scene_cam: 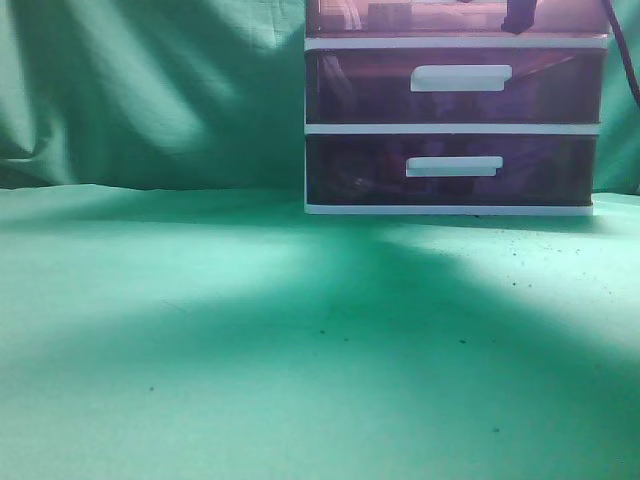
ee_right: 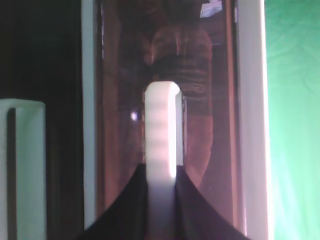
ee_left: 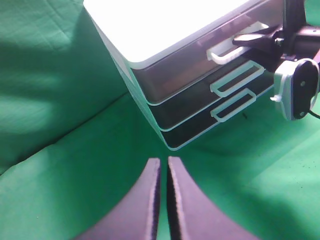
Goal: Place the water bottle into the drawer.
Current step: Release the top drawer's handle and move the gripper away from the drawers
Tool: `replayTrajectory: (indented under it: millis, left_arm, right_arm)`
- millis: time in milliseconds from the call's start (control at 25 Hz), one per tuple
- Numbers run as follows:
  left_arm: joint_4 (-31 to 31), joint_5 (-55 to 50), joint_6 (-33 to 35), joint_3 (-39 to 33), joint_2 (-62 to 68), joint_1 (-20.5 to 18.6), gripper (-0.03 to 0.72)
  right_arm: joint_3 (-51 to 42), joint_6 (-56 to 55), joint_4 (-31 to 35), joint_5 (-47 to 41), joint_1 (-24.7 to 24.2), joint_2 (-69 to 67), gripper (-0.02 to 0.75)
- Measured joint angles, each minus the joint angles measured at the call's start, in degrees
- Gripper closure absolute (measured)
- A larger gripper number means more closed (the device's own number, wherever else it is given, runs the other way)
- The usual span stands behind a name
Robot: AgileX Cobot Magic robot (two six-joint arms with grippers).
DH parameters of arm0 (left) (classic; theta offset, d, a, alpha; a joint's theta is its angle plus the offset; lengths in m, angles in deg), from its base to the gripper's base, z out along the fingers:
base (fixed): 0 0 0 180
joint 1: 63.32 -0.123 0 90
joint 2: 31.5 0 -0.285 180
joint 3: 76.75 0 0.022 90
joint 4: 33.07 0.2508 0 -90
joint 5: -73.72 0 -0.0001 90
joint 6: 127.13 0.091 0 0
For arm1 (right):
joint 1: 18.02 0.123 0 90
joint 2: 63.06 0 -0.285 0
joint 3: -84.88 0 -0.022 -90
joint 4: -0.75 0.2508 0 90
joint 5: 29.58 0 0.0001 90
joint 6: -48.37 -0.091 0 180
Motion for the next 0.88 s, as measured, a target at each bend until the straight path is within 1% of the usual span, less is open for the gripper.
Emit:
replayTrajectory:
  millis: [280, 440, 680, 720, 880]
  left_arm:
    - [-0.5, 0.0, 0.0, 0.0, 0.1, 0.0, 0.688]
    - [-0.8, 0.0, 0.0, 0.0, 0.4, 0.0, 0.688]
    - [-1.0, 0.0, 0.0, 0.0, 1.1, 0.0, 0.688]
    - [-1.0, 0.0, 0.0, 0.0, 1.2, 0.0, 0.688]
    - [-0.8, 0.1, 0.0, 0.0, 1.3, 0.0, 0.688]
  right_arm:
    - [0.2, 0.1, -0.8, 2.9, -0.6, -1.0, 0.651]
    - [0.3, 0.0, -1.1, 5.7, -1.7, -1.5, 0.651]
    - [0.3, -2.0, -1.7, 6.8, -2.4, -1.6, 0.651]
    - [0.3, -3.2, -1.7, 7.0, -2.4, -1.6, 0.599]
    - [0.3, -8.5, -0.8, 7.5, -2.4, -1.6, 0.460]
